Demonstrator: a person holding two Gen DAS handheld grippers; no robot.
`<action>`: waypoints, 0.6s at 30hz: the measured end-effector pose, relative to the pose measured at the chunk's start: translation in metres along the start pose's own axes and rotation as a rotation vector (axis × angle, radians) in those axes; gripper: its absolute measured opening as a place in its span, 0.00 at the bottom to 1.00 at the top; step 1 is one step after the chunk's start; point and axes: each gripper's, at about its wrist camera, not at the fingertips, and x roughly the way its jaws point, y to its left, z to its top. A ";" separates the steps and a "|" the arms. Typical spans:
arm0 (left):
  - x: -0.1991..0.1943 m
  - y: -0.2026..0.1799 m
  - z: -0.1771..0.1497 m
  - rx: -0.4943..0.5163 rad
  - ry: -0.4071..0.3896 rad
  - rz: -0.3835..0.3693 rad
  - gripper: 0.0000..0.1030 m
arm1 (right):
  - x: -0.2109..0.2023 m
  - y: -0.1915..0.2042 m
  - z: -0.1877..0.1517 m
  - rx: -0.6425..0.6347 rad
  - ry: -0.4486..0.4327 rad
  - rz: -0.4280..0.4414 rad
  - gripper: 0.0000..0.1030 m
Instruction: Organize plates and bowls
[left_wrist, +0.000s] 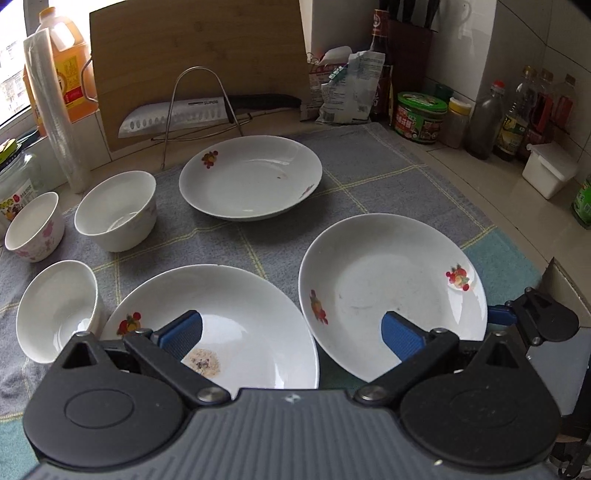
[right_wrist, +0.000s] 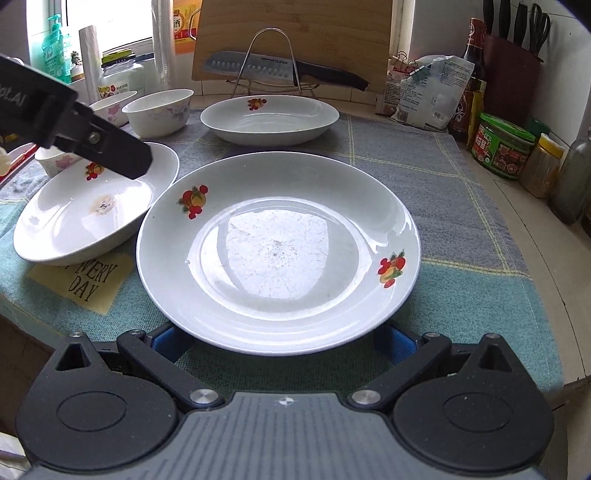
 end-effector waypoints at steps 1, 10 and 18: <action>0.006 -0.003 0.006 0.021 0.003 -0.013 0.99 | 0.000 0.000 0.000 -0.001 -0.001 0.001 1.00; 0.067 -0.034 0.051 0.239 0.067 -0.139 0.99 | 0.001 0.001 0.000 0.003 -0.001 -0.003 1.00; 0.120 -0.036 0.055 0.273 0.220 -0.245 0.99 | 0.001 0.001 0.000 0.005 0.000 -0.004 1.00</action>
